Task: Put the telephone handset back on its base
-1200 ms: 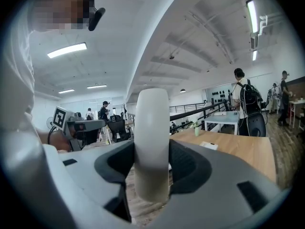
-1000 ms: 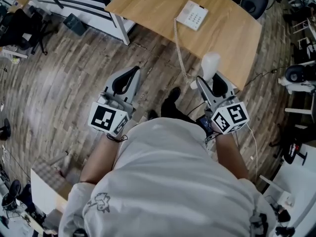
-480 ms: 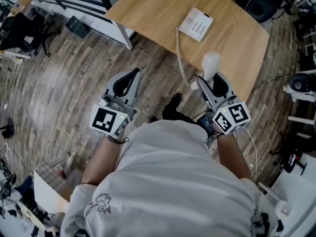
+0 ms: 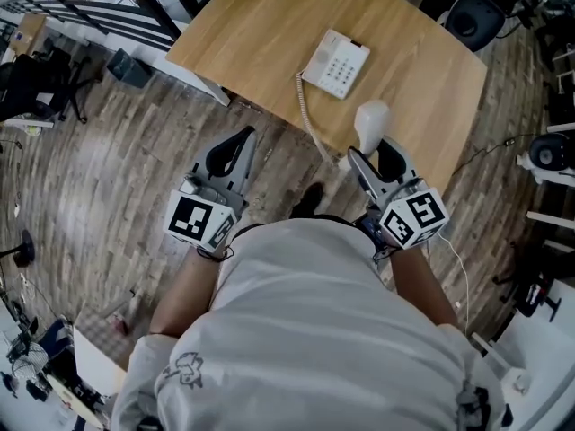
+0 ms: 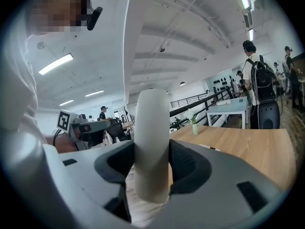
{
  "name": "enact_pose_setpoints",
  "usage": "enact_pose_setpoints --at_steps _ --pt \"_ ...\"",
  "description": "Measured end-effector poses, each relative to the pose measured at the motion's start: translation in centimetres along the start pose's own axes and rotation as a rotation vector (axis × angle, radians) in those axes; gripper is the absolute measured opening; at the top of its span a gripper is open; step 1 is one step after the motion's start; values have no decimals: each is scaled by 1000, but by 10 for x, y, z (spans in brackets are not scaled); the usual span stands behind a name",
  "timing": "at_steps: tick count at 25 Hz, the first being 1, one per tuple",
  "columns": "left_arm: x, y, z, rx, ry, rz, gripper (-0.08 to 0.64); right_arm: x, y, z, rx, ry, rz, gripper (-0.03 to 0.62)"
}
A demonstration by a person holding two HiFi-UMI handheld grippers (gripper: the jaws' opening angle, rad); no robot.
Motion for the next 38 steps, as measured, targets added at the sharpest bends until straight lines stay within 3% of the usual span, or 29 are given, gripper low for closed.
enact_pose_setpoints --at_steps 11,19,38 --pt "-4 -75 -10 -37 -24 47 6 52 -15 -7 -11 -41 -23 225" --pt "-25 -121 -22 -13 -45 134 6 65 -29 -11 0 -54 21 225" --pt "-198 -233 -24 -26 -28 441 6 70 -172 -30 20 -176 317 225"
Point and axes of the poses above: the fingertips, and each gripper's own axes: y backward along the fingers, x to its right, z out of its underside, the point moved 9 cm from there along y, backward along the fingers
